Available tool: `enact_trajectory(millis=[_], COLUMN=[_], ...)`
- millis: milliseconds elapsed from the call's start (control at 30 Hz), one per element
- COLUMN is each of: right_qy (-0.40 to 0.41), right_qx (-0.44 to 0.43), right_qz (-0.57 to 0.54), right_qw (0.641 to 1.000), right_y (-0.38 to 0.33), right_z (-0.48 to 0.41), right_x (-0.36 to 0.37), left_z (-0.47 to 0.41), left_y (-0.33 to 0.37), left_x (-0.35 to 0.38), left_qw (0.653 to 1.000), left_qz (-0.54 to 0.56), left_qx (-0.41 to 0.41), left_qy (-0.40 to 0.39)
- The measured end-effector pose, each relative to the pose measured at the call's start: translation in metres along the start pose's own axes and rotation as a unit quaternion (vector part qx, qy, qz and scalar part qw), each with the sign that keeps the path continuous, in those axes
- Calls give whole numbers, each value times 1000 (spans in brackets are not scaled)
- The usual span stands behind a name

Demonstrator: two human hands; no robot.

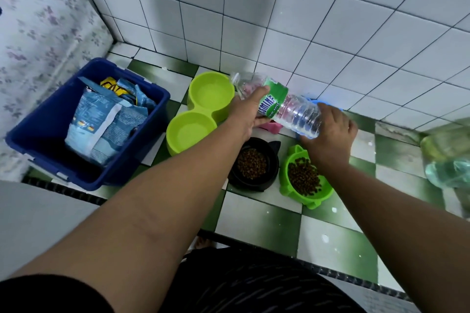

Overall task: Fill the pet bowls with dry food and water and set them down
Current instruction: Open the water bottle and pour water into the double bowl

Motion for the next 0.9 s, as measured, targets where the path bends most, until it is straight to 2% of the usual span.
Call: enact_trajectory(millis=[200,900], right_qy=[-7,-8], right_qx=[-19,-55], right_qz=[20,41], right_qw=[1000,998], right_y=[0,-4], right_z=[1,-4], right_x=[1,-12], left_z=[1,0], left_y=[-7,-8], left_x=[-4,-10], left_qw=[1000,999], left_qz=[1,17], left_qx=[-30,-29], left_qy=[-10,-2])
Point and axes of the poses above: each hand's wrist, its own z-axis away from the middle knuckle, its own x-axis out of the palm, y = z × x, the point moved 2 cm from there along -z, towards the middle knuckle, and after that the axes turned 9 degrees about x, right-handed, at the moved point
